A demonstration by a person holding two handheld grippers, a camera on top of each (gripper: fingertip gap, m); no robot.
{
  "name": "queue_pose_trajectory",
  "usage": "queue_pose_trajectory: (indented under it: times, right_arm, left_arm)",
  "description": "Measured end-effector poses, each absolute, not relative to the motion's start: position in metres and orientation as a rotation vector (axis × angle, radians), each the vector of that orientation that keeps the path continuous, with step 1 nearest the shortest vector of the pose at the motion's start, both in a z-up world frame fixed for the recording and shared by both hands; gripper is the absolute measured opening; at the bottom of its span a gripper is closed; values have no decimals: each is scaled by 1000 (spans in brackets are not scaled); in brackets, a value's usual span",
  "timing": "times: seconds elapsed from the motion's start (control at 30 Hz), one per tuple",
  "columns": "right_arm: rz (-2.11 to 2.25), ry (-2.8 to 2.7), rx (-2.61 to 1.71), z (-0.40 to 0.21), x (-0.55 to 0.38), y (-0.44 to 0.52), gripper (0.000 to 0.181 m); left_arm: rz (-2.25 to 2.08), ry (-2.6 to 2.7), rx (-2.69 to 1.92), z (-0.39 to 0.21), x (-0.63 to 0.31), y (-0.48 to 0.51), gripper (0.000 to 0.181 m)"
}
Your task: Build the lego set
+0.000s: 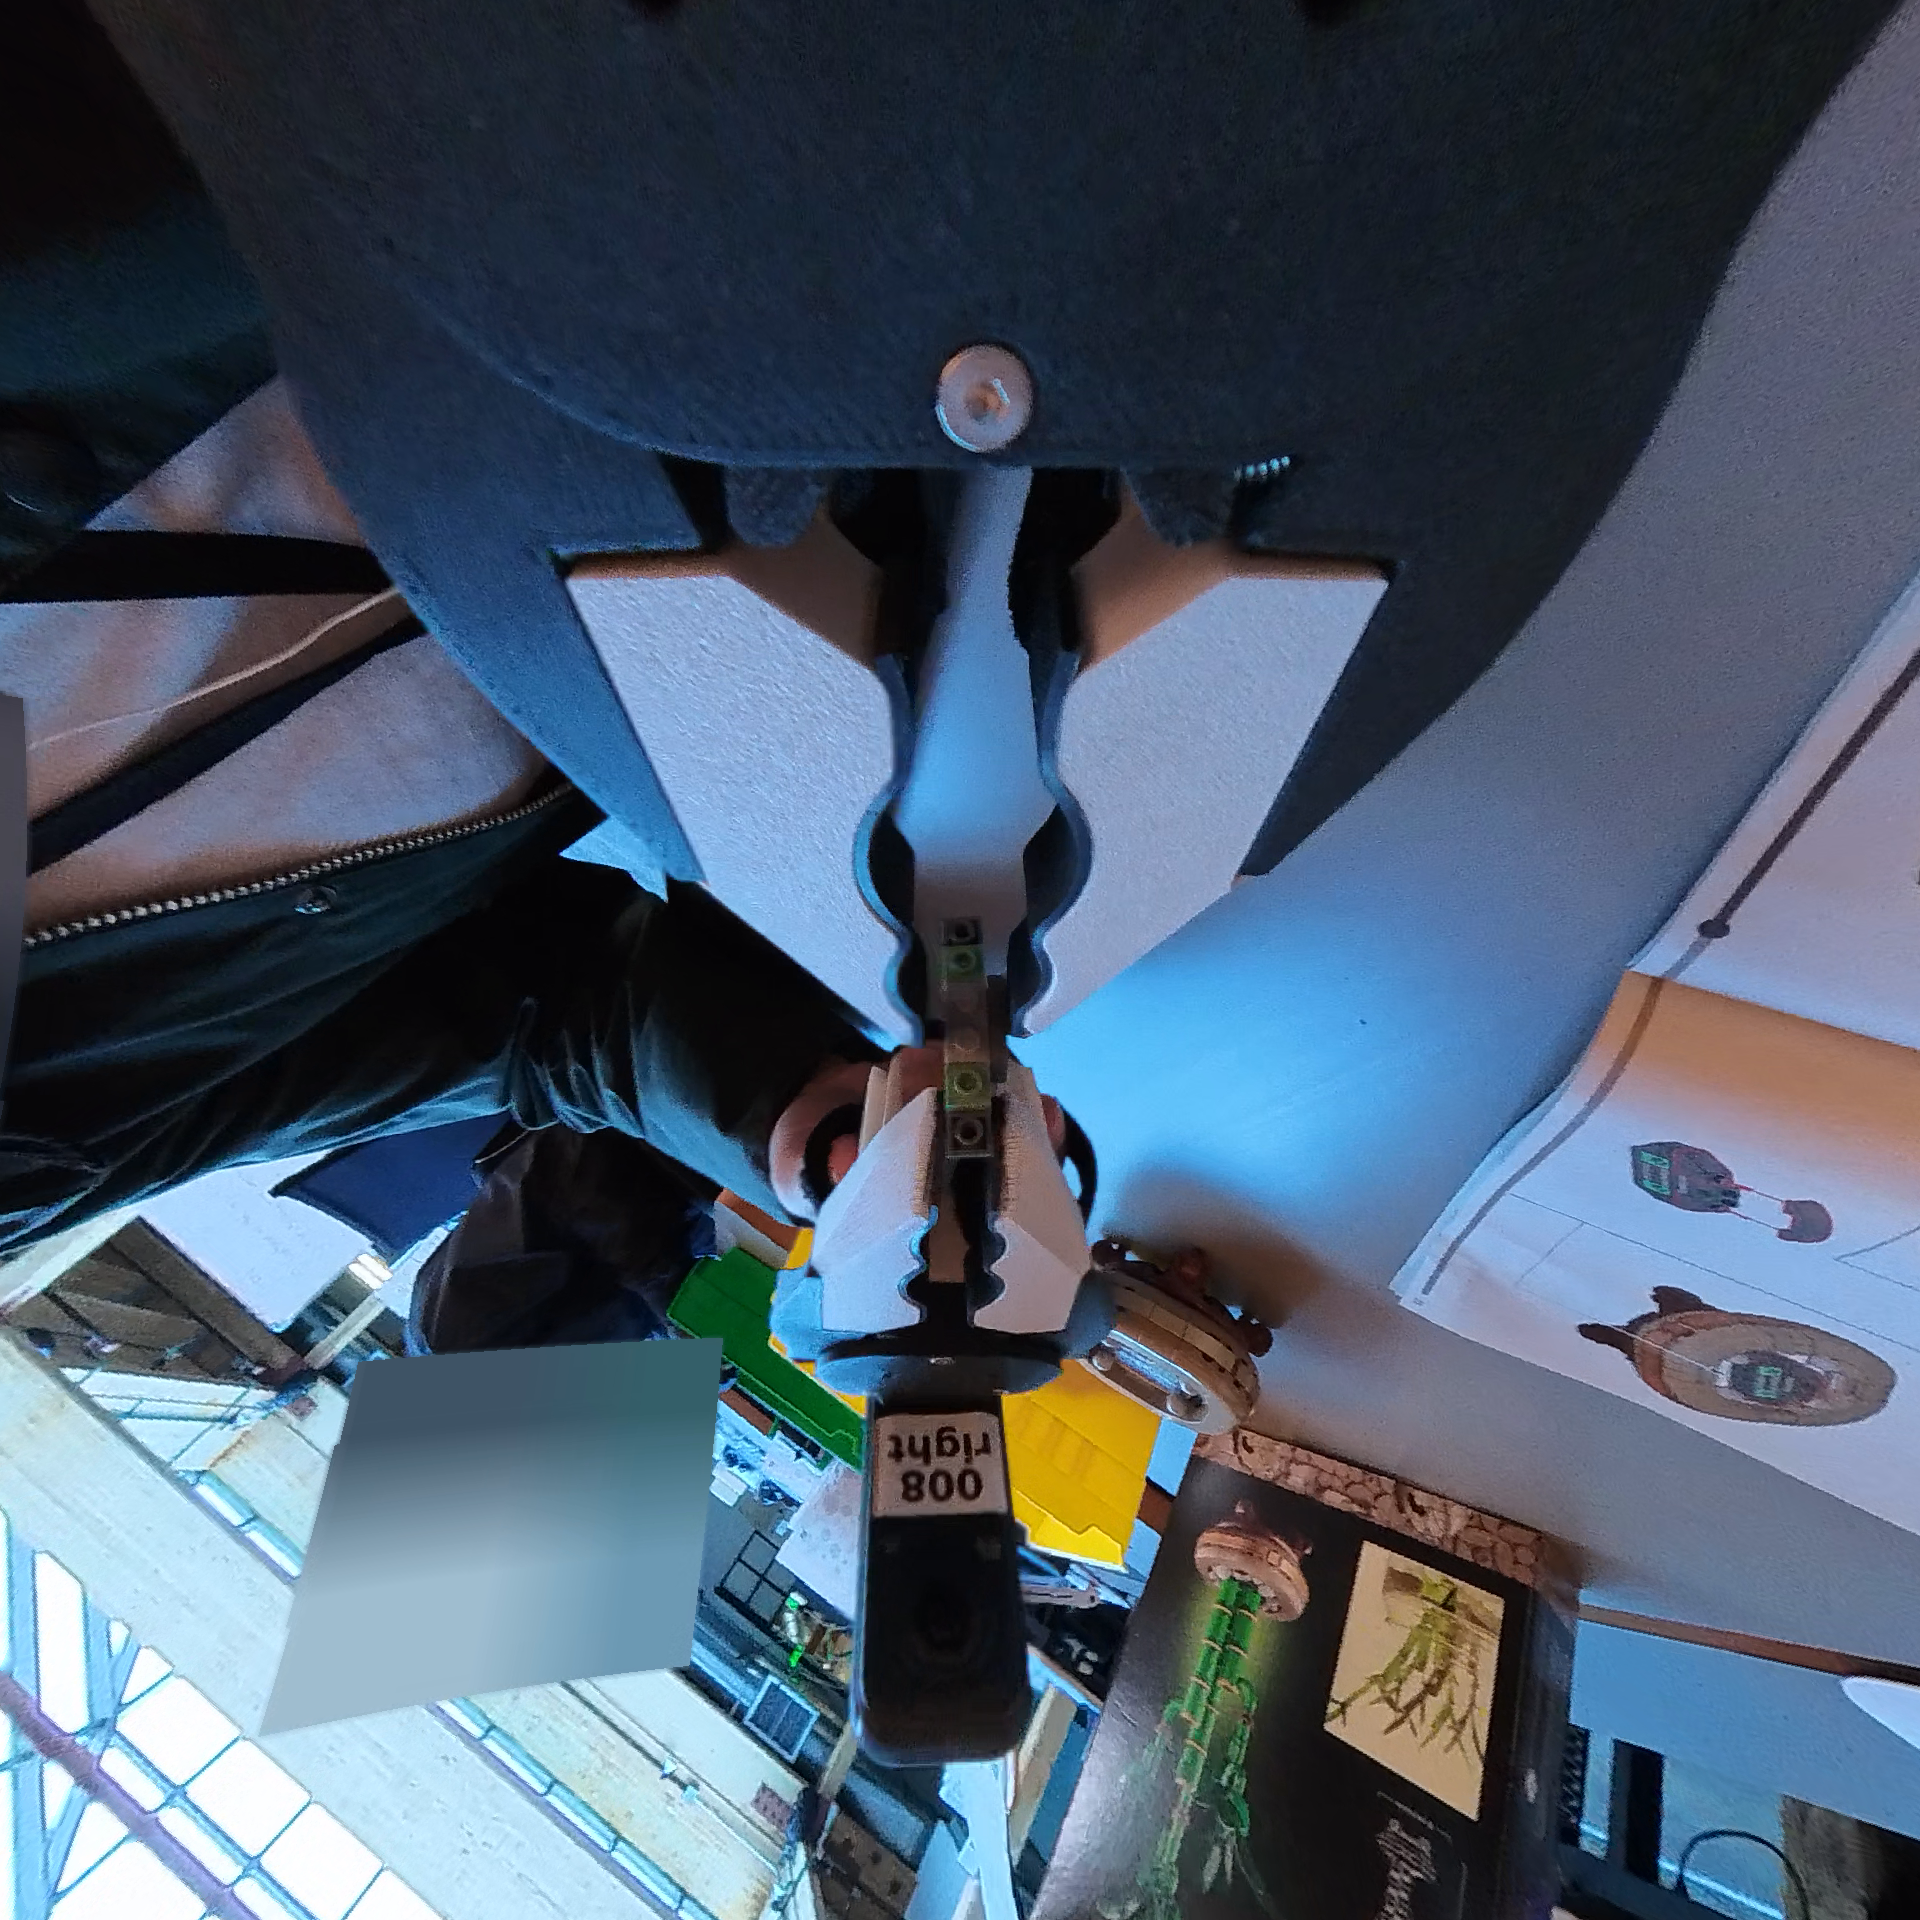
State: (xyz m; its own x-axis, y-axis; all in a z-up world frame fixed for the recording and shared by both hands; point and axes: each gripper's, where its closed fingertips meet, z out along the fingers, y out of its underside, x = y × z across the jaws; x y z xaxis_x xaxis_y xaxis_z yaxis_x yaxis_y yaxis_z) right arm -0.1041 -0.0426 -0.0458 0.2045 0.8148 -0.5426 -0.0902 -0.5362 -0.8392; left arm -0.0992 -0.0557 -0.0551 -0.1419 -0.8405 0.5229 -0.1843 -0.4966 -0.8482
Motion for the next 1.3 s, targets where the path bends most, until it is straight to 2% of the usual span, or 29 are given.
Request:
queue_pose_trajectory:
  times: [0.07, 0.17, 0.67, 0.87, 0.97, 1.1, 1.3]
  right_arm:
    - [1438, -685, -1701, -47, -104, -42, 6]
    - [1471, -668, -1700, -46, -105, -43, 6]
    - [1491, -681, -1674, -44, -107, -45, 10]
    - [1453, -721, -1729, -48, -107, -47, 6]
    - [1472, -708, -1719, -44, -104, -47, 6]
    - [1485, -505, -1628, -24, -58, -26, 6]
    - [1598, -528, -1651, -27, -66, -33, 6]
  left_arm:
    - [-1730, 1147, -1636, -55, -98, -57, 24]
    - [-1713, 1153, -1648, -57, -98, -56, 10]
    - [-1692, 1152, -1623, -54, -100, -55, 9]
    - [-1658, 1165, -1615, -53, -100, -56, 9]
    - [-1697, 1109, -1617, -49, -102, -52, 9]
    - [-1887, 771, -1524, -21, -138, -13, 9]
    - [-1960, 979, -1626, -41, -111, -46, 9]
